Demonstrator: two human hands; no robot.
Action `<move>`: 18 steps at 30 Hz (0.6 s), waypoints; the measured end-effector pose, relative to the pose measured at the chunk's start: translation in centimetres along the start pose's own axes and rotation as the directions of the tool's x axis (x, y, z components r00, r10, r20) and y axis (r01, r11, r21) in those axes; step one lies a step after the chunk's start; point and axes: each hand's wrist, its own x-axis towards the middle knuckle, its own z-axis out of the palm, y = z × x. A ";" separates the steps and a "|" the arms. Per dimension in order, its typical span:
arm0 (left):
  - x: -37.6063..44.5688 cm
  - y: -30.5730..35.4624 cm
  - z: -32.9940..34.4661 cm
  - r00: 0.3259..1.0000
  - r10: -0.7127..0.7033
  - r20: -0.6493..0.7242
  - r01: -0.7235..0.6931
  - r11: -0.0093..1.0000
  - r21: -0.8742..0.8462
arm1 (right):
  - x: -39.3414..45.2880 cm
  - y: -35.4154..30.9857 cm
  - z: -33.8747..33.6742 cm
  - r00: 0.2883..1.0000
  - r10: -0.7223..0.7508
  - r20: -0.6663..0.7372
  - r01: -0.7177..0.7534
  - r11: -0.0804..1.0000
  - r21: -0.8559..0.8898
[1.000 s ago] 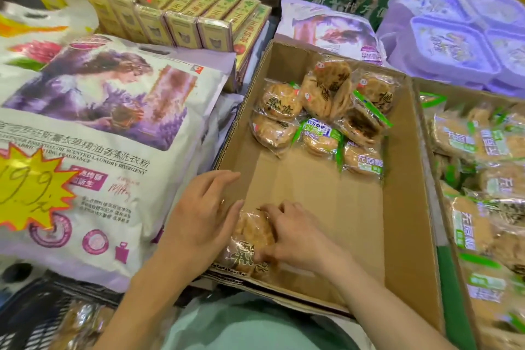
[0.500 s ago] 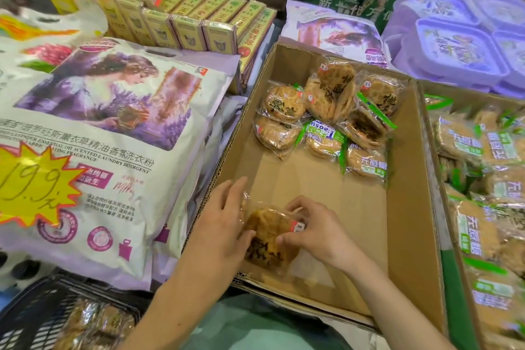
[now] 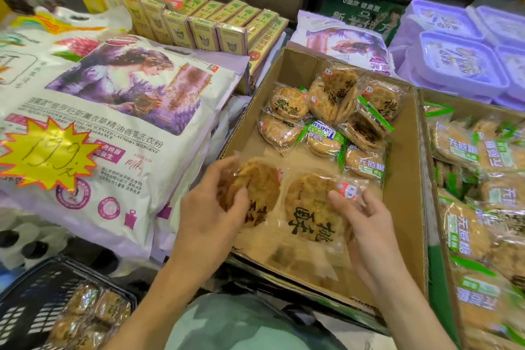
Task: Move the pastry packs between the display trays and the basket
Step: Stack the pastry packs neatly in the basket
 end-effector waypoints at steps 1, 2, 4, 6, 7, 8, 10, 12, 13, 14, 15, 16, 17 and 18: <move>-0.6 0.6 -0.4 0.997 -0.063 -0.044 0.058 0.991 -0.118 | -0.4 -0.5 -0.2 1.000 -0.009 0.028 0.007 0.998 0.056; -1.2 1.1 -0.7 0.990 -0.121 -0.079 0.100 0.968 -0.231 | -0.8 -1.2 -0.4 0.998 -0.014 0.056 0.009 0.995 0.097; -2.9 1.8 -1.4 0.965 -0.212 -0.157 0.131 0.903 -0.409 | -1.6 -2.4 -0.3 0.993 -0.013 0.115 -0.003 0.990 0.144; -5.2 2.2 -2.3 0.915 -0.324 -0.242 0.123 0.793 -0.597 | -2.2 -3.2 0.1 0.975 -0.021 0.222 -0.017 0.986 0.165; -6.8 2.5 -3.0 0.875 -0.391 -0.284 0.113 0.737 -0.666 | -2.5 -3.2 0.5 0.959 -0.014 0.282 -0.031 0.988 0.154; -8.7 2.6 -3.7 0.829 -0.456 -0.324 0.107 0.698 -0.708 | -3.3 -3.3 1.3 0.939 0.004 0.343 -0.052 0.990 0.131; -13.1 2.7 -5.2 0.739 -0.552 -0.386 0.103 0.659 -0.745 | -4.8 -2.9 2.7 0.872 0.026 0.490 -0.071 0.995 0.073; -18.2 2.2 -6.9 0.645 -0.626 -0.438 0.107 0.642 -0.759 | -7.1 -1.7 4.6 0.759 0.056 0.648 -0.064 0.998 -0.012; -20.8 1.9 -7.6 0.595 -0.651 -0.471 0.102 0.643 -0.759 | -8.2 -0.7 5.5 0.697 0.078 0.713 -0.039 0.997 -0.070; -23.4 1.5 -8.4 0.537 -0.668 -0.515 0.089 0.652 -0.753 | -9.6 0.1 6.7 0.637 0.101 0.764 -0.008 0.992 -0.124; -25.9 1.2 -9.2 0.470 -0.676 -0.568 0.076 0.672 -0.737 | -11.0 1.1 8.1 0.576 0.131 0.807 0.016 0.985 -0.172; -28.4 1.0 -9.8 0.401 -0.675 -0.619 0.064 0.695 -0.717 | -12.6 2.2 9.4 0.513 0.172 0.841 0.025 0.976 -0.214; -30.8 0.7 -10.4 0.336 -0.672 -0.660 0.057 0.714 -0.698 | -14.2 3.4 10.8 0.452 0.211 0.867 0.032 0.967 -0.252; -33.2 0.4 -11.0 0.277 -0.667 -0.691 0.050 0.729 -0.683 | -16.0 4.5 12.1 0.399 0.245 0.884 0.038 0.958 -0.283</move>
